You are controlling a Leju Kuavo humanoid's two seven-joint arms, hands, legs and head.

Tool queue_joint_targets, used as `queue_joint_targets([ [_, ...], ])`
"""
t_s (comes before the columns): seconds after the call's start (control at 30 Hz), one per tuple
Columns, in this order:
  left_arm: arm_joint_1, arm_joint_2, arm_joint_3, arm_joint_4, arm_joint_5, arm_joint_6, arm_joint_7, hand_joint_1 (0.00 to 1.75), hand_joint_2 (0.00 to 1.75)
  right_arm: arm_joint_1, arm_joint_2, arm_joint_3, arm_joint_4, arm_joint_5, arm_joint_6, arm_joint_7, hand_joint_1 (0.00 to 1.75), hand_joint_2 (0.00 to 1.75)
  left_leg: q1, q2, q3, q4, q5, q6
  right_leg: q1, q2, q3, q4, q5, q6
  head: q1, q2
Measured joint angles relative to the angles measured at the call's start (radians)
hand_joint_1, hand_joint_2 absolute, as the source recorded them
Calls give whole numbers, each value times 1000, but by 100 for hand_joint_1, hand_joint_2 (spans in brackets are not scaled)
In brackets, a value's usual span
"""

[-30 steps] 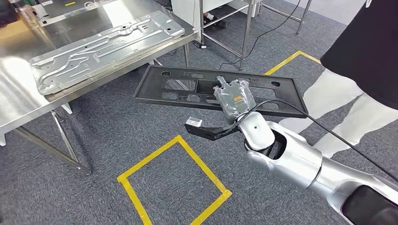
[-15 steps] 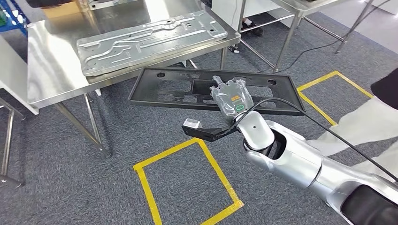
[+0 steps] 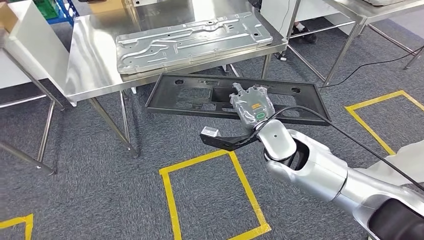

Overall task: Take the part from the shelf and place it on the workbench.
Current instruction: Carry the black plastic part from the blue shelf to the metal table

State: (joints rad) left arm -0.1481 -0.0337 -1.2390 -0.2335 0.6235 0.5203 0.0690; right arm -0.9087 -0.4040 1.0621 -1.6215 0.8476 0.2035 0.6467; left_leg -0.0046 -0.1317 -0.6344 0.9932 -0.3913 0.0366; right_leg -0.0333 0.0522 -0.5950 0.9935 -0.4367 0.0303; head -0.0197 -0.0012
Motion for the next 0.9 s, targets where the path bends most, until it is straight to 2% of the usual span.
queue_joint_targets([
  [0.03,-2,0,0,0,0,0,0,0,175,0,-1,0,-1,-2,0,0,175,175,0,34,-29,59,-28,-7,1,-7,1,0,-1,-3,-3,0],
  [0.1,-4,1,1,0,-1,1,0,0,175,3,-2,-1,-3,-7,0,-3,175,175,1,101,-106,211,-84,-22,3,-31,4,0,-6,-8,-8,0],
  [0.13,-5,2,1,0,-1,1,0,0,175,5,-3,-1,-4,-10,0,-6,175,175,4,114,-128,251,-90,-25,3,-42,6,0,-8,-9,-8,0],
  [0.17,-4,3,1,0,-1,2,1,0,175,7,-4,-1,-5,-13,-1,-9,175,175,5,116,-114,219,-65,-23,3,-49,9,0,-11,-8,-8,0],
  [0.23,-4,4,1,0,-1,2,8,0,175,6,-4,-1,-8,-16,-2,-12,175,175,2,124,-38,72,-5,-14,5,-56,16,0,-18,-2,-8,0],
  [0.27,-4,5,1,0,0,2,14,0,175,6,-4,-1,-10,-16,-2,-12,175,175,-2,127,-10,19,10,-9,7,-58,19,0,-21,1,-8,0],
  [0.3,-4,6,1,0,1,1,21,0,175,6,-5,-1,-11,-16,-1,-14,175,175,-5,129,5,-9,13,-5,9,-60,20,-1,-23,5,-8,0],
  [0.4,-2,6,2,0,10,-6,41,0,175,8,-6,0,-15,-11,0,-18,175,175,-8,126,17,-23,9,7,10,-64,30,-7,-29,19,-7,0],
  [0.43,-1,6,2,0,14,-8,45,0,175,7,-6,0,-16,-9,1,-19,175,175,-7,125,23,-27,10,8,12,-64,35,-9,-26,15,-7,0],
  [0.53,0,6,2,0,24,-10,48,0,175,4,-6,2,-18,-1,3,-22,175,175,-8,121,32,-32,10,8,16,-66,48,-22,-24,-15,-5,0],
  [0.57,0,5,3,0,28,-11,51,0,175,4,-6,4,-19,1,4,-24,175,175,-9,120,32,-32,9,9,16,-67,51,-27,-27,-16,-4,0],
  [0.77,11,6,12,0,40,-12,55,0,175,12,5,27,-21,21,15,-37,175,175,-9,120,28,-31,8,12,16,-68,52,-35,-22,2,-4,0],
  [0.83,14,7,17,0,40,-11,53,0,175,17,11,37,-21,26,18,-39,175,175,-12,120,27,-30,5,20,12,-69,53,-41,-19,17,-5,0],
  [0.9,15,7,21,0,39,-10,52,0,175,21,16,43,-22,30,19,-40,175,175,-8,120,37,-45,9,31,11,-69,57,-45,-20,29,-5,0],
])
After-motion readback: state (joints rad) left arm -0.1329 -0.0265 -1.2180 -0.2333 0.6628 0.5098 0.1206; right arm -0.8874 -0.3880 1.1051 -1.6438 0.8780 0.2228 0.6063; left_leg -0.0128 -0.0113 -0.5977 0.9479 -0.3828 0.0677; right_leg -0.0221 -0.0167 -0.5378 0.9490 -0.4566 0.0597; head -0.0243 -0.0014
